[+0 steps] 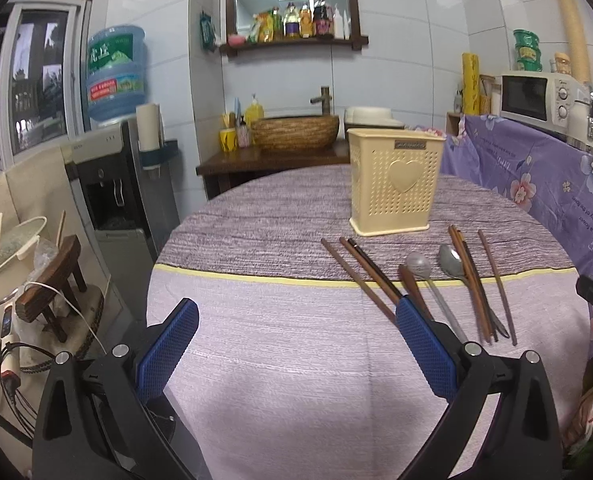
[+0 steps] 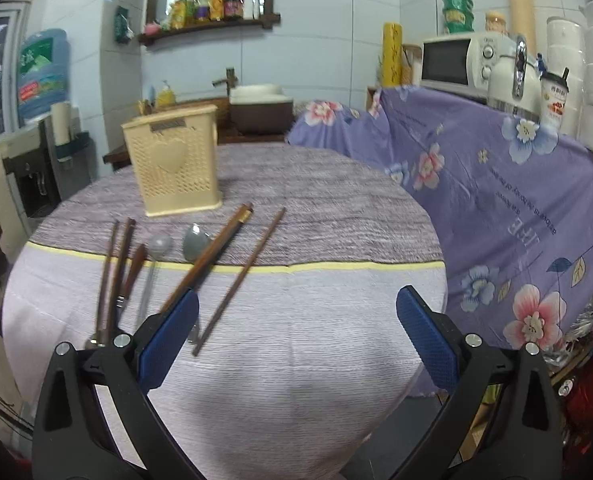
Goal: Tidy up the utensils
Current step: 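Move both tools down toward the row of chopsticks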
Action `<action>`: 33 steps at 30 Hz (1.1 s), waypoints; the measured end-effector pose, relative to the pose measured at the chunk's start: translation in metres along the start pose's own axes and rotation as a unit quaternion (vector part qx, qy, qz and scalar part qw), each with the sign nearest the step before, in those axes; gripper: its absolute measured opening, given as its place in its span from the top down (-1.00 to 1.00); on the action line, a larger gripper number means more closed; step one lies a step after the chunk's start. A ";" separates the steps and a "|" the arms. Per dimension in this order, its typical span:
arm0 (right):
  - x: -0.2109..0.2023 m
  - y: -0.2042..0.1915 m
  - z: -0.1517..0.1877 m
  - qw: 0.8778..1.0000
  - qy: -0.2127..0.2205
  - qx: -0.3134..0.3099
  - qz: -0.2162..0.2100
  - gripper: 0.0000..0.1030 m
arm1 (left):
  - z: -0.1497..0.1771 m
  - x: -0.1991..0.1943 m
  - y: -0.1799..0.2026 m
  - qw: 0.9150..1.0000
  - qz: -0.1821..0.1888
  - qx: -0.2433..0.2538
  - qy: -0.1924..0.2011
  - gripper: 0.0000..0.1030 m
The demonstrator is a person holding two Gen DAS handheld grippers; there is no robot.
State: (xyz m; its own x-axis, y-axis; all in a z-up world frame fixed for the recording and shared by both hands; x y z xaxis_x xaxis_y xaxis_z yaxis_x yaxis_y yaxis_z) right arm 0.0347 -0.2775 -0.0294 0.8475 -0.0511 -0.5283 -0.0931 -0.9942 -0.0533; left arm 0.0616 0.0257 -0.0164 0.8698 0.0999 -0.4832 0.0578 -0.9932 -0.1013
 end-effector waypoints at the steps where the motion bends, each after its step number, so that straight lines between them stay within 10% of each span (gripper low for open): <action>1: 0.007 0.002 -0.002 1.000 -0.013 -0.001 0.005 -0.90 | -0.004 0.009 -0.003 1.000 0.010 -0.005 -0.017 -0.90; 16: 0.087 -0.020 -0.026 0.994 -0.104 -0.015 -0.018 -0.89 | -0.033 0.111 0.028 0.979 0.069 -0.044 -0.185 -0.31; 33: 0.119 -0.012 -0.032 0.991 -0.131 0.030 -0.027 -0.65 | -0.044 0.180 0.062 0.961 0.048 -0.026 -0.272 0.58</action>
State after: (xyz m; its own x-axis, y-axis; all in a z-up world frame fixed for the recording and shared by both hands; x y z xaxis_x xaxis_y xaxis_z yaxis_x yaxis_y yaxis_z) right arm 0.1528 -0.2747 -0.0646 0.6880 0.0366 -0.7248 -0.0891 -0.9869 -0.1345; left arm 0.2434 -0.0208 -0.0714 0.4884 0.0098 -0.8725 0.0256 -0.9997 0.0031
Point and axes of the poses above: each gripper's, at about its wrist camera, not at the fingertips, and x roughly the way its jaws point, y to its right, z to its underside, the point moved 1 cm from there along x, roughly the way its jaws point, and after that the axes turned 6 degrees about -z, right-handed, at the moved point
